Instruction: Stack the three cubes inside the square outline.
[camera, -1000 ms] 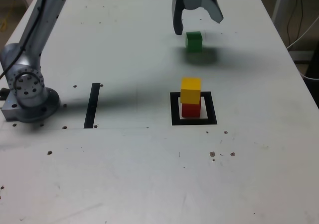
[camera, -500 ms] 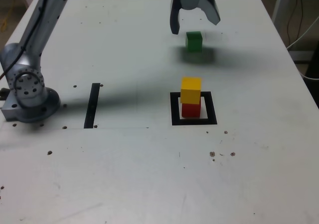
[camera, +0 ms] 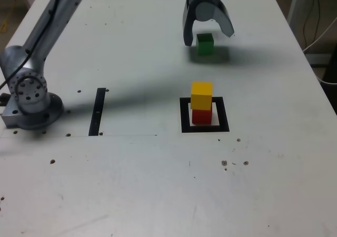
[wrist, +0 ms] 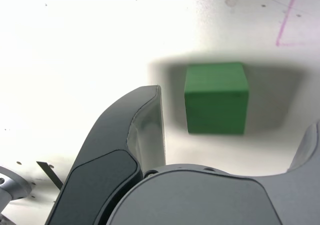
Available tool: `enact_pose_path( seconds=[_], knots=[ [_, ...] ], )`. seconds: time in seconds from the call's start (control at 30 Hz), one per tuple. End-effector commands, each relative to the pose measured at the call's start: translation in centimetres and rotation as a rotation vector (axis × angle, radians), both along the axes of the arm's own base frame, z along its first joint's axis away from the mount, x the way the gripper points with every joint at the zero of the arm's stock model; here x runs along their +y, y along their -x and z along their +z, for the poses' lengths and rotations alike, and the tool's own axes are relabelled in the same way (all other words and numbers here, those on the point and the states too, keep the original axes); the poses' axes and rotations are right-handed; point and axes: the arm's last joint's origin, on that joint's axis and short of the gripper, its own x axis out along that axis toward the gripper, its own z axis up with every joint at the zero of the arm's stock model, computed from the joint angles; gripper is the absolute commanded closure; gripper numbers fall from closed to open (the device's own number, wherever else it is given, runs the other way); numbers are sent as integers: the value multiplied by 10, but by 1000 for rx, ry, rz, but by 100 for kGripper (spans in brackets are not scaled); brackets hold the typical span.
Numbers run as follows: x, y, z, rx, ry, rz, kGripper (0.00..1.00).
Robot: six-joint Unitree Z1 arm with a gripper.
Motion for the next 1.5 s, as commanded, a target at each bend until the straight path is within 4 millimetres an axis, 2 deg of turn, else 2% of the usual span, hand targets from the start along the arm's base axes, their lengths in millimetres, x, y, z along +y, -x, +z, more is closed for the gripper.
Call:
enact_pose_path(
  seconds=[0.0, 0.23, 0.57, 0.77, 1.07, 1.13, 1.47],
  knots=[
    [2, -2, -6, 7, 8, 3, 1],
    [5, -7, -20, 24, 25, 5, 1],
    [5, -8, -23, 32, 30, 17, 8],
    [5, -8, -23, 40, 26, 35, 22],
    [6, -10, -20, 33, -1, 46, 68],
    [6, -10, -19, 31, -4, 43, 70],
    [4, -11, -19, 29, -3, 38, 70]
  ],
)
